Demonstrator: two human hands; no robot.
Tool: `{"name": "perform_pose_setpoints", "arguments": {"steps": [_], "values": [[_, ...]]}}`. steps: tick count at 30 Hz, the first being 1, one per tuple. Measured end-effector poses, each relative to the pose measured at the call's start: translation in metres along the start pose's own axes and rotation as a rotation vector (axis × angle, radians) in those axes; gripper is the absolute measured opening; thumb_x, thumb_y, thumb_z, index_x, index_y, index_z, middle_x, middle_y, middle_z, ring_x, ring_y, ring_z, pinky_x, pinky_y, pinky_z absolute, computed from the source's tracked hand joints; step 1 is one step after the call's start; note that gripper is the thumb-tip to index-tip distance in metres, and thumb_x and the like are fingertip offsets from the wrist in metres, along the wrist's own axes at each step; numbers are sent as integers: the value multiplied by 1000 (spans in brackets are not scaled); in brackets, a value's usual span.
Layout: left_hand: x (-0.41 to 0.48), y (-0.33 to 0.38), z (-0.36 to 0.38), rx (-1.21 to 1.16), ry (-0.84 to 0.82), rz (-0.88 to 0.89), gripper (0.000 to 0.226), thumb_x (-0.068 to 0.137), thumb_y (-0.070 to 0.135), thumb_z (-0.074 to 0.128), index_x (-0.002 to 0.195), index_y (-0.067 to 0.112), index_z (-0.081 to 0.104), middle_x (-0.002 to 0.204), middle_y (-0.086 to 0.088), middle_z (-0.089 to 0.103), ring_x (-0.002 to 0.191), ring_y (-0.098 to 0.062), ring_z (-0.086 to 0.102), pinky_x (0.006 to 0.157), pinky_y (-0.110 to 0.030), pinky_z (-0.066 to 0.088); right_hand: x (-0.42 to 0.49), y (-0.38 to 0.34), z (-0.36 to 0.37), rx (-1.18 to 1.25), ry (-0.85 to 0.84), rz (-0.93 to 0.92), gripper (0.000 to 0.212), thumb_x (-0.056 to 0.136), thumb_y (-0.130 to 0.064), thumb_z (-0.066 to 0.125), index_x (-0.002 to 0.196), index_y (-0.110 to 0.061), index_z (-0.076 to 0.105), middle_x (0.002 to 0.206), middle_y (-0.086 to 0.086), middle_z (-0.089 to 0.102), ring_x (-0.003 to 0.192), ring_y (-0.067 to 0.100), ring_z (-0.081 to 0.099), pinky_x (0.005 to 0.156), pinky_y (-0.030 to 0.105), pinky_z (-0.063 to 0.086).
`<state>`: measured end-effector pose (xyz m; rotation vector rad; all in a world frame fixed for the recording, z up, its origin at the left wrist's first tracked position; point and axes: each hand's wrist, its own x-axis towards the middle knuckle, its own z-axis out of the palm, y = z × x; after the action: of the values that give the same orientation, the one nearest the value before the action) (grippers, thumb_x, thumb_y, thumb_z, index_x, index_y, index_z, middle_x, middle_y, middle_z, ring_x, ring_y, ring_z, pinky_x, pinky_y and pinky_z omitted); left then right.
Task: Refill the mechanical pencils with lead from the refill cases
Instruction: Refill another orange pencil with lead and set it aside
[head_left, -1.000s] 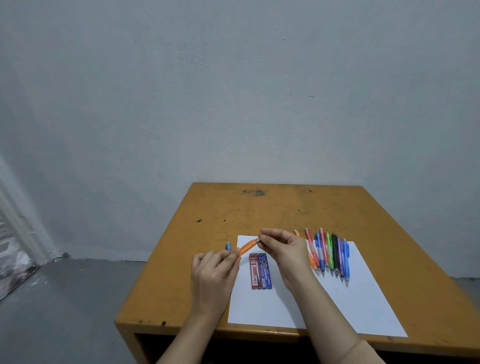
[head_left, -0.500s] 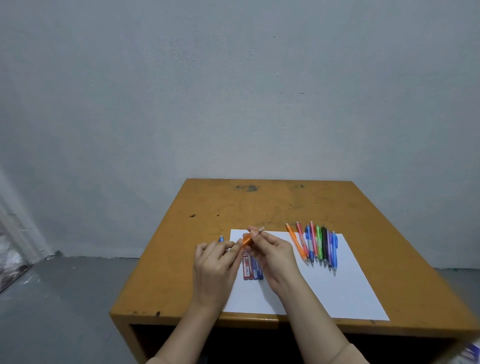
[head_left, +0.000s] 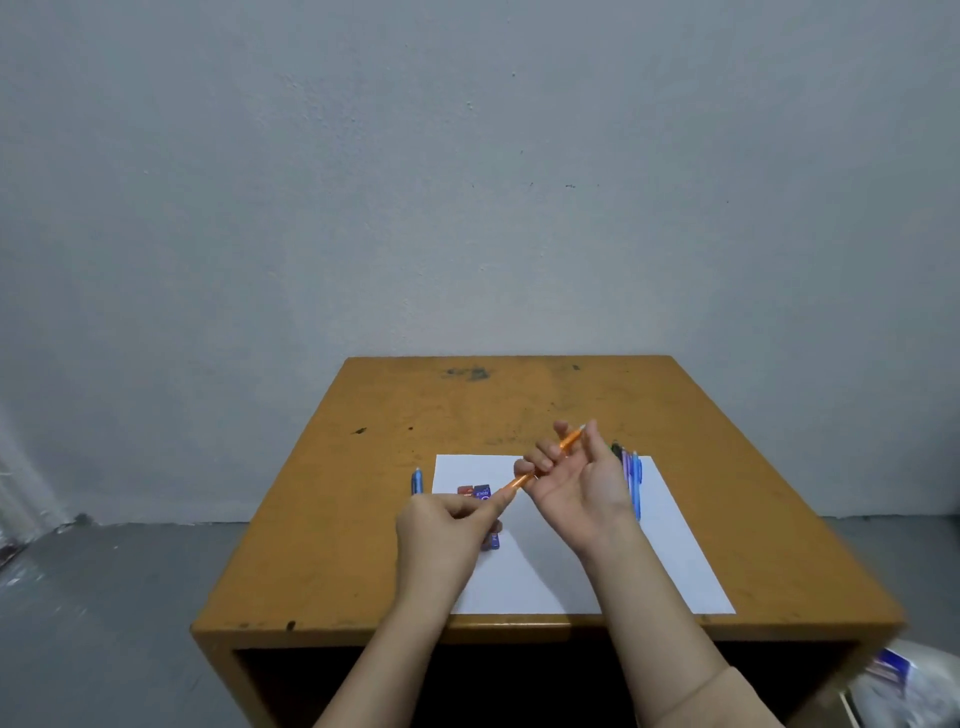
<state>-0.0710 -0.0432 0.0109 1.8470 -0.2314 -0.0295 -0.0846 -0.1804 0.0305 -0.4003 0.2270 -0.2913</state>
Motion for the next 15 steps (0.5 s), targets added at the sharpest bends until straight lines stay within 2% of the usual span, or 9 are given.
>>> {"name": "perform_pose_setpoints", "arguments": {"steps": [3,5,9,15], "values": [[-2,12,0,-334,-125,-259,46,87,39,64,74,-4,73,68,-13,72,58,-17,67,62,-25,55,0,-11,-1,57,-15,38,45,96,-48,37,68,-13,42,56,1,29,48,14,27,56,25,24],[-1,18,-3,-396,-198,-369,55,94,44,50,78,-3,73,75,-15,73,63,-20,69,64,-25,53,0,-18,-2,77,-29,64,44,95,-43,38,63,-13,39,56,1,26,47,15,26,56,26,22],[-1,20,-10,-483,-285,-435,62,97,48,38,86,-1,74,85,-15,74,69,-20,69,72,-28,48,-1,-24,-2,96,-35,58,39,93,-35,36,61,-13,36,56,1,26,48,16,26,56,28,23],[-2,25,-13,-547,-349,-479,61,97,47,37,82,1,75,90,-16,73,70,-20,69,69,-27,46,-2,-26,-2,124,-36,51,41,93,-36,35,60,-13,37,56,1,26,50,16,25,56,28,23]]}}
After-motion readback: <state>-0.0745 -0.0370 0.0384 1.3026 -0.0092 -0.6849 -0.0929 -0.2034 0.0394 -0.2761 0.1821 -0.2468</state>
